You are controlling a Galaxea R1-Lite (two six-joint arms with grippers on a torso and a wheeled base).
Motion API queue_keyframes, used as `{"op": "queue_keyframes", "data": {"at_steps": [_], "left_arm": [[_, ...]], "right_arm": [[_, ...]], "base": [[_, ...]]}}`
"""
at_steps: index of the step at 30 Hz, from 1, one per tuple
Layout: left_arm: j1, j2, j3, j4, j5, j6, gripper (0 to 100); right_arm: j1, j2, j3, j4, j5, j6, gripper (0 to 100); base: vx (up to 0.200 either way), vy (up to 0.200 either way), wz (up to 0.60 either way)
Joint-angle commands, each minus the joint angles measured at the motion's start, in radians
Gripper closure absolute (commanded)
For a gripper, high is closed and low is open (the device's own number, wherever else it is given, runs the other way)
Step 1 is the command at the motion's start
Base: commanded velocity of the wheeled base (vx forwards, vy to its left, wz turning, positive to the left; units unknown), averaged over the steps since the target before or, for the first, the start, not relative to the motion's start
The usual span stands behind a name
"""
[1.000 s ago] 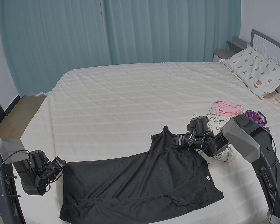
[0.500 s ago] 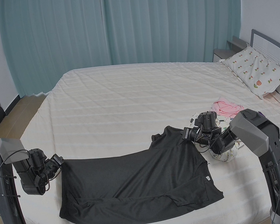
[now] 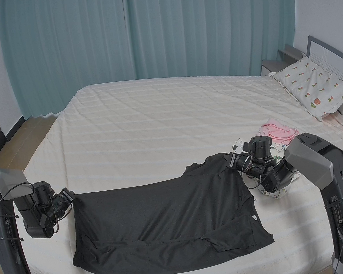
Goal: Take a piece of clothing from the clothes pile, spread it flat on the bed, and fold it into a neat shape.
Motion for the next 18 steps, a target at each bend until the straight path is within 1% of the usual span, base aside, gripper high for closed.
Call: {"op": "queue_keyframes", "data": {"at_steps": [1,7,12,18], "left_arm": [[0.022,-0.015,-0.002,-0.002,-0.002,0.000,100],[0.023,-0.021,0.003,-0.002,-0.003,0.001,100],[0.023,-0.024,-0.002,-0.002,-0.003,0.018,100],[0.039,-0.024,-0.005,0.000,-0.011,0.029,100]], "right_arm": [[0.027,0.025,0.029,-0.026,-0.004,-0.007,100],[0.021,0.042,0.020,-0.025,-0.006,-0.030,100],[0.013,0.029,0.023,-0.029,-0.004,-0.028,100],[0.001,-0.007,0.072,-0.043,0.000,-0.028,100]], "base": [[0.000,0.000,0.00],[0.000,0.000,0.00],[0.000,0.000,0.00],[0.000,0.000,0.00]]}}
